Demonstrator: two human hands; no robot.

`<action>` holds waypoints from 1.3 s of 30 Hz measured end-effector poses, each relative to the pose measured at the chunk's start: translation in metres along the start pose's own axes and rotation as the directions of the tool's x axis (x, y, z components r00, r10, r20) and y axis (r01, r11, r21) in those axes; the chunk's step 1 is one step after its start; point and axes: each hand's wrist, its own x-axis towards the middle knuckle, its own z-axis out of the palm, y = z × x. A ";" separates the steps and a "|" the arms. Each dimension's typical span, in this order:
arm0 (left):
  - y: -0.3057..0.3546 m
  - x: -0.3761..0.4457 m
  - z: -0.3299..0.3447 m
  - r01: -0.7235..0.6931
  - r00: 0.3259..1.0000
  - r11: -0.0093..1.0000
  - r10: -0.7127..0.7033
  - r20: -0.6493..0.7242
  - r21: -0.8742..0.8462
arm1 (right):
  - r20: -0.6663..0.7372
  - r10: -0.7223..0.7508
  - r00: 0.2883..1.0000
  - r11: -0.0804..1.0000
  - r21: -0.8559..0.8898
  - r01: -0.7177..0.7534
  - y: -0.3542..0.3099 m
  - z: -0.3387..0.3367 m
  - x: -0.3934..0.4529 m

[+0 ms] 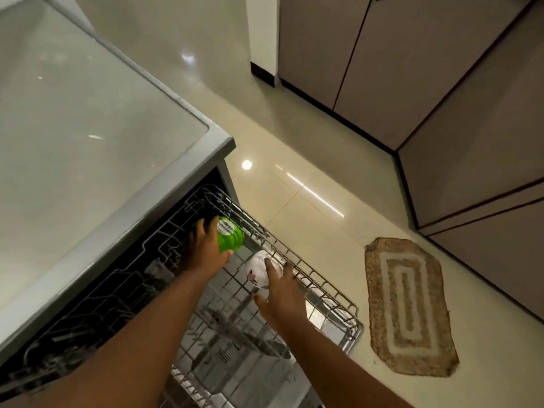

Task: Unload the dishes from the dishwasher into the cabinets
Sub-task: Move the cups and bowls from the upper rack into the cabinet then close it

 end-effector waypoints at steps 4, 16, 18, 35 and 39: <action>-0.003 0.019 0.020 0.001 1.000 0.999 -0.001 0.000 0.051 | -0.109 -0.029 0.994 0.997 0.071 0.037 0.007 0.025 0.005; -0.006 0.031 0.047 0.006 0.998 0.990 0.002 -0.058 0.138 | -0.196 -0.070 0.978 0.997 -0.036 0.064 0.015 0.060 0.002; -0.007 0.032 0.050 0.014 0.996 0.993 -0.004 -0.088 0.121 | -0.167 -0.074 0.983 0.996 -0.060 0.065 0.016 0.058 0.009; -0.062 -0.057 0.035 -0.041 0.987 0.993 0.024 -0.156 -0.107 | -0.230 0.133 0.964 0.927 0.374 -0.039 0.005 0.064 0.035; -0.070 -0.096 0.030 0.026 0.992 0.978 -0.050 -0.112 -0.206 | -0.278 0.040 0.960 0.943 0.328 0.056 0.008 0.066 0.005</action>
